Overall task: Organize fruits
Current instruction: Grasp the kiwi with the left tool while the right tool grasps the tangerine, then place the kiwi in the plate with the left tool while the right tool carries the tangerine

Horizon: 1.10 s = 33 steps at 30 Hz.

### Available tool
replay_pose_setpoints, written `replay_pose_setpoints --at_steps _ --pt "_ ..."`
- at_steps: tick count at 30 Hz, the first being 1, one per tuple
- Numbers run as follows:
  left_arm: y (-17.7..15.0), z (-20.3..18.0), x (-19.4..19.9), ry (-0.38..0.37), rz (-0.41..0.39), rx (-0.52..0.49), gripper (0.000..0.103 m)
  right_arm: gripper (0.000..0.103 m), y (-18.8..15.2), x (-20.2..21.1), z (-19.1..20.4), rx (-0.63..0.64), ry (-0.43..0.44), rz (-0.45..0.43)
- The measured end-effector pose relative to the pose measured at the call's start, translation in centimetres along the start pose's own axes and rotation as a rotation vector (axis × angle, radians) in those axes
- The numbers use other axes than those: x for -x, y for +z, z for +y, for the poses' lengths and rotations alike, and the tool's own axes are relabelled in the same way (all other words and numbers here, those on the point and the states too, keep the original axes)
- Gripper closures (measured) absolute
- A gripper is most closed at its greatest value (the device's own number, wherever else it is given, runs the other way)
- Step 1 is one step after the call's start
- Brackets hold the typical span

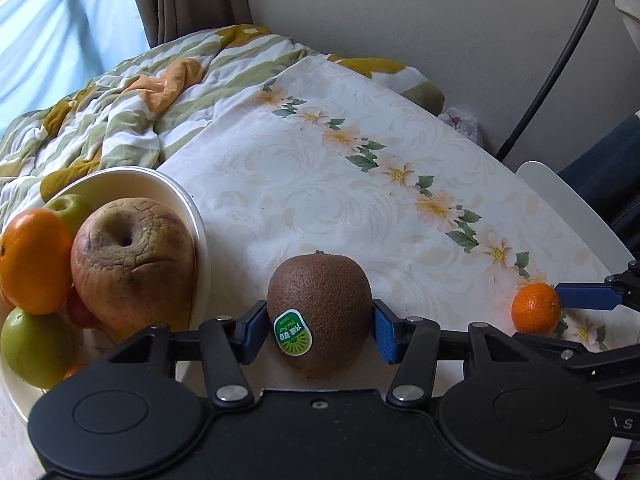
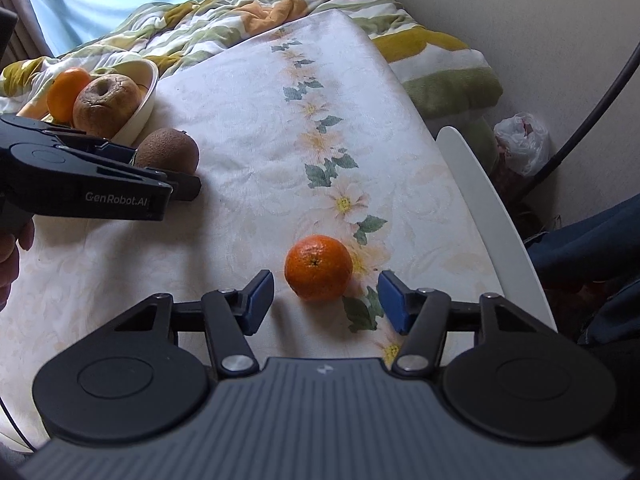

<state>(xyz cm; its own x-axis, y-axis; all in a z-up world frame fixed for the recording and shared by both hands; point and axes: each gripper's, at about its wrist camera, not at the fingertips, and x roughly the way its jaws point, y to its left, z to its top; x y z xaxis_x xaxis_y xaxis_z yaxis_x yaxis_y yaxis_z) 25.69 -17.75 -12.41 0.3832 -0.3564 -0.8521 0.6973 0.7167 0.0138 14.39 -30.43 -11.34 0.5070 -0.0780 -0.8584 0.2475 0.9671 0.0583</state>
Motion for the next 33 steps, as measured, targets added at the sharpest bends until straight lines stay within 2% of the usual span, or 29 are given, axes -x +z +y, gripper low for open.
replay_pose_setpoints --at_steps 6,7,9,13,20,33 --pt "-0.3 -0.3 0.3 0.015 -0.002 0.023 0.045 0.035 0.2 -0.1 -0.2 -0.007 0.007 -0.015" --pt "-0.5 -0.3 0.5 0.018 -0.002 0.032 0.045 0.038 0.2 -0.1 -0.2 -0.001 0.011 -0.017" --pt "-0.7 -0.5 0.8 0.03 -0.005 0.048 0.045 0.052 0.3 -0.2 -0.2 0.019 0.023 -0.019" --pt "-1.3 -1.2 2.5 0.077 -0.046 0.093 0.045 0.052 0.5 0.0 -0.2 0.057 0.035 -0.023" --pt "-2.6 -3.2 6.4 0.171 -0.118 0.195 0.046 0.052 0.5 1.8 -0.7 0.135 0.108 -0.052" --pt "-4.9 -5.3 13.6 0.297 -0.239 0.439 0.045 0.052 2.2 5.9 0.0 0.312 0.221 -0.129"
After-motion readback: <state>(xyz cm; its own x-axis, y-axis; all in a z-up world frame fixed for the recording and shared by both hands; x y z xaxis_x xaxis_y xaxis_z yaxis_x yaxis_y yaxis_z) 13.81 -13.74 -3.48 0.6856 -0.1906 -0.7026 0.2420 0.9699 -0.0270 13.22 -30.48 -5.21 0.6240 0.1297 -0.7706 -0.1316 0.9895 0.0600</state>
